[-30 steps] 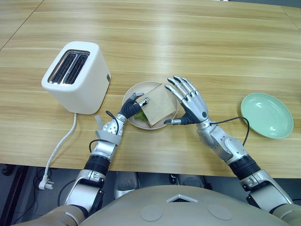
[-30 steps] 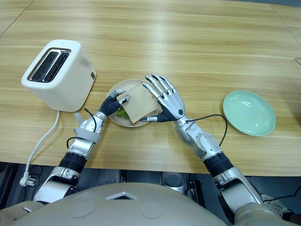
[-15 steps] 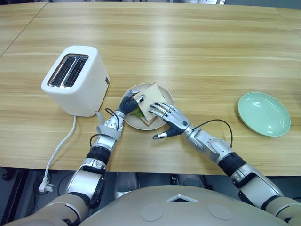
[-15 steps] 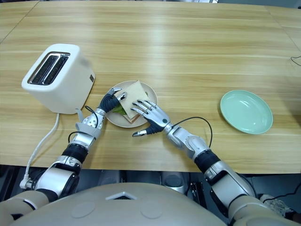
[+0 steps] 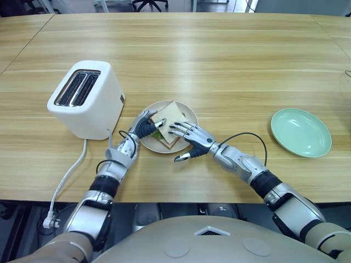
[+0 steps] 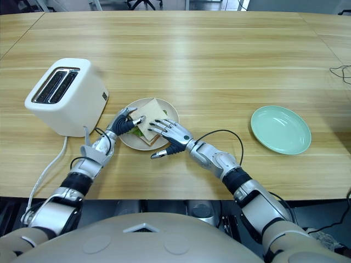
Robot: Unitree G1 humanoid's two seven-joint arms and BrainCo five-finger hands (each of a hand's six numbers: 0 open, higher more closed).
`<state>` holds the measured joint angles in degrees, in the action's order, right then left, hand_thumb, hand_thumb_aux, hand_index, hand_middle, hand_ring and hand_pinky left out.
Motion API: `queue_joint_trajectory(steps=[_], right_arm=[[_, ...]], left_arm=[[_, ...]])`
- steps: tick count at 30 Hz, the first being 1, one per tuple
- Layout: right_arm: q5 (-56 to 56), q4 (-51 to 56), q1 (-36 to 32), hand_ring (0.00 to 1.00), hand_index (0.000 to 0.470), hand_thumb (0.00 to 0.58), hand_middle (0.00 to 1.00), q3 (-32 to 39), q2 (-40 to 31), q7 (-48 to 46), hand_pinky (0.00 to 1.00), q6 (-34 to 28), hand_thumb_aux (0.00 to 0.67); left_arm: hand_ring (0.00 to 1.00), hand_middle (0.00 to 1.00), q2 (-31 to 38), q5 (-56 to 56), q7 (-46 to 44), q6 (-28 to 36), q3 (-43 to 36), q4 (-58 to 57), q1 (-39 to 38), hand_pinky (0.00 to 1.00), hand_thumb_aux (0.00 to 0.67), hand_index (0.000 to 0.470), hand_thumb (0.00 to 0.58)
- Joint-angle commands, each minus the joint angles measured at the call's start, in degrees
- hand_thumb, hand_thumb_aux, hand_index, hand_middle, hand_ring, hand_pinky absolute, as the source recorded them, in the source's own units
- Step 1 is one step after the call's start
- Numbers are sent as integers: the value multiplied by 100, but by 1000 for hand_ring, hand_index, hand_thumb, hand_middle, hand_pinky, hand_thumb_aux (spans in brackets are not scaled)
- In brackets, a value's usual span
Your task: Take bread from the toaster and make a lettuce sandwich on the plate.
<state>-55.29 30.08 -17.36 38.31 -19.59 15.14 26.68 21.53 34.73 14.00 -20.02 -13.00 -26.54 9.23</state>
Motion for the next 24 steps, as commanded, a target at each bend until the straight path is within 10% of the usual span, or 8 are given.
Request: queue_joint_trajectory(steps=[1,9,11,12,13,14,15,24], right_arm=[[-157,558,342,0,0,0,0,404,-147,-561,0,-136,0],[-220,-46,384,0,2,5,0,207,-281,141,0,-115,3],[-36,-542,490,0,186,374,0,-64,-376,473,0,28,271],[186,-813,591,75,310,519,75,-276,-416,571,75,112,452],[557,-1102,734,75,310,519,75,-535,-476,566,75,241,452],[977,-1348,897,863,460,580,863,-766,-559,454,863,373,670],[1460,-1599,1090,1000,460,580,1000,-1002,-667,277,1000,505,670],[2802,-2641,2320,1000,460,580,1000,-1083,-1429,-1700,1000,940,670]], left_arm=[[1000,1000,295,707,976,345,751,1995,-239,1000,0,0,0],[1000,1000,687,-470,222,-7,1552,3395,-1452,1000,0,0,0],[1000,1000,829,-942,-475,-402,1148,3236,-1868,1000,507,348,546],[1000,1000,946,-967,-758,-553,962,3169,-2066,1000,670,460,580],[1000,1000,1092,-977,-1016,-755,779,3101,-2286,1000,670,460,580],[1000,1000,1228,-939,-1207,-907,658,3039,-2477,1000,670,460,580],[1000,1000,1388,-890,-1400,-1042,534,2958,-2670,1000,670,460,580],[1000,1000,1650,-315,-2151,-981,-72,2307,-2890,1000,670,460,580]])
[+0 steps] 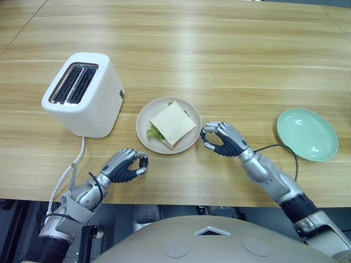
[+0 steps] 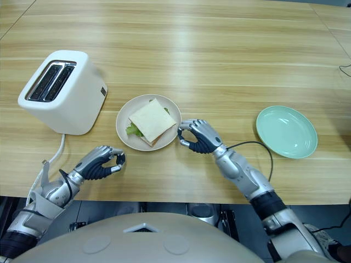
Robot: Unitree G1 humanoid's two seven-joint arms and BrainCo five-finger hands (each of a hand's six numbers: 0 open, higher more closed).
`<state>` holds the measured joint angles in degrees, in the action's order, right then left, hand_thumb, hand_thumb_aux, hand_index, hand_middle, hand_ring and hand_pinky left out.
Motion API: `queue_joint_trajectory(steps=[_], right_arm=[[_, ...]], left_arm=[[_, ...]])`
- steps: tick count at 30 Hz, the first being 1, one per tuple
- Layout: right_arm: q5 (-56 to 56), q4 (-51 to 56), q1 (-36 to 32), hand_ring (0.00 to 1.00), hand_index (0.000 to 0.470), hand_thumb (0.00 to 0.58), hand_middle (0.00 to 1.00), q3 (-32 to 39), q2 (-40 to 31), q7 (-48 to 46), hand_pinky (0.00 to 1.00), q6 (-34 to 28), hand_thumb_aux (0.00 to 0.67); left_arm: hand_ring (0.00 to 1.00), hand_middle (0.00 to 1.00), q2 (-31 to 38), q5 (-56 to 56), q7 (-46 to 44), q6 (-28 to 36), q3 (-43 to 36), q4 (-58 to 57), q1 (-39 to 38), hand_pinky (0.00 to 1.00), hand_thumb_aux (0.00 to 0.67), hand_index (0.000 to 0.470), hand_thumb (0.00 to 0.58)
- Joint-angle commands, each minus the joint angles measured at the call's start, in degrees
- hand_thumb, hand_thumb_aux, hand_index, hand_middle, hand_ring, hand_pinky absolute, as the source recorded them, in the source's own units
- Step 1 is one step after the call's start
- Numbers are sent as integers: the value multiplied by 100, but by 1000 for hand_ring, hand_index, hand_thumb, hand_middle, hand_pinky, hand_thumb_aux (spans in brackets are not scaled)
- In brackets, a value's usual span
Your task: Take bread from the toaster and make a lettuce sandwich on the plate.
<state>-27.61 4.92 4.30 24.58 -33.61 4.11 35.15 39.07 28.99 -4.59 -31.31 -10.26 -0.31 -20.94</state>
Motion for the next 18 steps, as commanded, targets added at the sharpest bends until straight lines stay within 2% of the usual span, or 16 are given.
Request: queue_joint_trajectory(steps=[1,5,9,13,18], right_arm=[[-65,-68,194,1000,460,580,1000,410,-4,-757,1000,108,670],[-623,367,125,1000,460,580,1000,778,176,-952,1000,98,670],[-1214,1161,-238,1000,460,580,1000,978,619,-626,1000,-76,670],[-1727,2239,-970,1000,460,580,1000,878,1167,130,1000,-735,670],[-1843,3832,-2126,1000,460,580,1000,753,1612,861,1000,-1317,670]], left_arm=[[1000,1000,-198,353,-305,230,-427,-434,263,1000,670,460,580],[1000,1000,-557,652,-232,536,-653,-1056,836,1000,670,460,580],[1000,1000,-914,911,26,678,-879,-1948,1644,1000,670,460,580],[1000,1000,-1368,1097,356,607,-1178,-3042,2642,1000,670,460,580],[1000,1000,-2113,1366,864,532,-1634,-4997,4183,1000,670,460,580]])
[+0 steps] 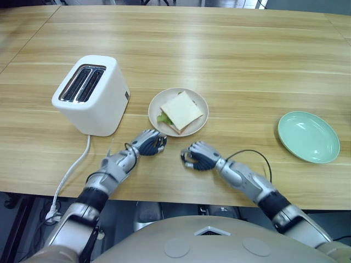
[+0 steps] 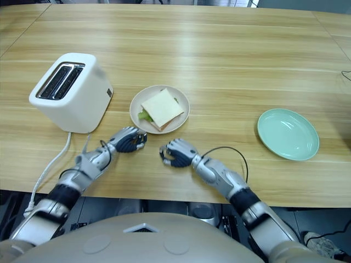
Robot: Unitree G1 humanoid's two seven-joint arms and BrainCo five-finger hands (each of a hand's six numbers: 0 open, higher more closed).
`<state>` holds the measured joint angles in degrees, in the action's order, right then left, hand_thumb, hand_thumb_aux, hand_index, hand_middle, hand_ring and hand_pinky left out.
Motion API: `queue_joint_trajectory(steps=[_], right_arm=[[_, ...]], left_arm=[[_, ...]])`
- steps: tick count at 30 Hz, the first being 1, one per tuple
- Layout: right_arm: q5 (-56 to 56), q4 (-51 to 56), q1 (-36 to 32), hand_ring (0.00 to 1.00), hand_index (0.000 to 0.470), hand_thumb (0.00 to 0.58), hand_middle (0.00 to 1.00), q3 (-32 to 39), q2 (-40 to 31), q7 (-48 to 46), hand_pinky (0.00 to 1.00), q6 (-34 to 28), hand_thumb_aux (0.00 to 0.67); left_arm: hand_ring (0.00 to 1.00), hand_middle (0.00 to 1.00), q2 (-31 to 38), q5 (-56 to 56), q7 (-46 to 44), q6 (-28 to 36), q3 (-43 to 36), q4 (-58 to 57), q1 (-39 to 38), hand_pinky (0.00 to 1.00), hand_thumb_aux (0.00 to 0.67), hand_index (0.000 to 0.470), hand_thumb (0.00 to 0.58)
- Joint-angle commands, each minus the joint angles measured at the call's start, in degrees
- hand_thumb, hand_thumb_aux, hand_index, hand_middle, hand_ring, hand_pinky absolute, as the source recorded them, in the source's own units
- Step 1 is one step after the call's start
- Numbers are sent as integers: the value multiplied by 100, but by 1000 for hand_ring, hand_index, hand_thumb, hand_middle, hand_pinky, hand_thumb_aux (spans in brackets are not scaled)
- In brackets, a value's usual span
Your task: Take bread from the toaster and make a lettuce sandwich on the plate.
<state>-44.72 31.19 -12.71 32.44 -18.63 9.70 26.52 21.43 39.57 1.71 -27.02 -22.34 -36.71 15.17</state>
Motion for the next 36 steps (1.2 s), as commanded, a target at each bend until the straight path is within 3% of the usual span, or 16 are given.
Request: queue_joint_trajectory(steps=[1,6,12,13,14,15,16,17,18,21,24,29,36], right_arm=[[-130,1580,-669,1000,460,580,1000,-31,185,404,1000,-508,670],[194,3163,-1631,1000,460,580,1000,-213,571,698,1000,-729,670],[546,3933,-1969,1000,460,580,1000,-435,758,754,1000,-667,670],[571,3961,-1974,1000,460,580,1000,-449,763,788,1000,-639,670],[609,3967,-1971,1000,460,580,1000,-483,763,864,1000,-606,670],[658,3952,-1966,910,438,579,910,-533,758,952,910,-562,638],[691,3889,-1948,812,381,563,812,-570,738,1083,812,-448,554],[736,3794,-1915,0,87,198,0,-608,708,1195,0,-316,126],[822,3664,-1862,0,0,0,0,-682,671,1293,0,-146,0],[1104,3145,-1612,0,0,0,0,-969,530,1623,0,486,0],[1450,2439,-1186,0,0,0,0,-1339,403,1890,0,1049,0],[1799,1620,-613,0,0,0,0,-1814,423,2197,0,1331,0],[2472,1748,-704,0,0,0,0,-2322,753,1894,0,1418,0]], left_arm=[[1000,1000,-467,342,347,117,-485,-1700,804,1000,670,460,580],[1000,1000,-927,313,837,213,-632,-2910,1547,1000,670,460,580],[1000,1000,-1210,-11,1464,170,-467,-3508,1833,1000,670,460,580],[918,918,-1200,-90,1561,53,-415,-3495,1846,918,670,460,580],[455,455,-1174,-201,1660,-142,-331,-3427,1850,455,644,442,579],[0,0,-1136,-300,1742,-361,-257,-3332,1846,0,265,182,368],[0,0,-1090,-446,1775,-681,-154,-3181,1811,0,0,0,0],[0,0,-1048,-614,1758,-1033,-45,-3002,1743,0,0,0,0],[0,0,-1016,-845,1705,-1418,92,-2769,1629,0,0,0,0],[0,0,-1008,-1664,1453,-2322,565,-2002,1144,0,0,0,0],[0,0,-1031,-2363,1337,-2726,990,-1102,530,0,0,0,0],[0,0,-1233,-3262,1134,-2407,1629,-466,-31,0,0,0,0],[0,0,-1400,-3642,706,-1810,2018,-497,35,0,0,0,0]])
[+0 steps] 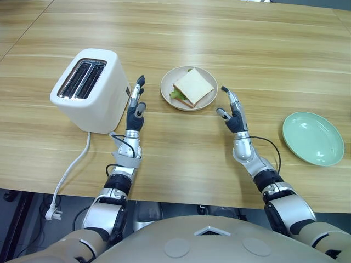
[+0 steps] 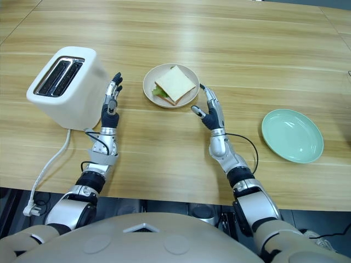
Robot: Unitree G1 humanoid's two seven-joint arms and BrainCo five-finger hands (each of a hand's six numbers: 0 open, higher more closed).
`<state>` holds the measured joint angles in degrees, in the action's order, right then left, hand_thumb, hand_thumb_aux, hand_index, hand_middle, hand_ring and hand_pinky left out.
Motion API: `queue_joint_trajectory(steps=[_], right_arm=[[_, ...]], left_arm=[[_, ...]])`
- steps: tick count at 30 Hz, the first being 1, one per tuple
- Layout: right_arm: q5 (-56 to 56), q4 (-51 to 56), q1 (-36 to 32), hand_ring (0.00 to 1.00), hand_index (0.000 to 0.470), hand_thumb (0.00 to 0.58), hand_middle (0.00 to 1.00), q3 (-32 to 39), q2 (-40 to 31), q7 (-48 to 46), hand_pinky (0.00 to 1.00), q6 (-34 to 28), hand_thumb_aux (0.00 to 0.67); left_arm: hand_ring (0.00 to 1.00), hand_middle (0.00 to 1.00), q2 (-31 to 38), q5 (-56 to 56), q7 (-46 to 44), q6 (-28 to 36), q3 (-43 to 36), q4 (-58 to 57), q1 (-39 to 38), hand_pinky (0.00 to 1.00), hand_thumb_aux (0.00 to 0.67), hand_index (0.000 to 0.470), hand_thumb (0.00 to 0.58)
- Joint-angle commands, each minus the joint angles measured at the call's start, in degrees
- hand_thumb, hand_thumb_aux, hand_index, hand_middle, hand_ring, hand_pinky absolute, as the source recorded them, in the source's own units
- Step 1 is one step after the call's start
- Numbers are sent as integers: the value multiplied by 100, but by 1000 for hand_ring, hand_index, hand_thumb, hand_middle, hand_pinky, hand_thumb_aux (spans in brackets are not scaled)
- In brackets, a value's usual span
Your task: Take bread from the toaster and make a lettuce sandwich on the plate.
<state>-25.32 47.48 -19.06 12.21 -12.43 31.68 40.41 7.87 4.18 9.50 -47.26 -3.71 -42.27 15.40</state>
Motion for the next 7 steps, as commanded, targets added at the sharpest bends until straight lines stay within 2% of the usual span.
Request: queue_joint_trajectory(steps=[1,7], right_arm=[[696,151,-59,0,0,0,0,-386,183,-442,0,15,0],[988,52,80,0,0,0,0,-618,233,-831,0,6,0]], left_arm=[[0,0,-43,-9,14,216,196,87,-15,0,0,0,0],[0,0,12,736,610,132,245,127,-63,0,0,0,0]])
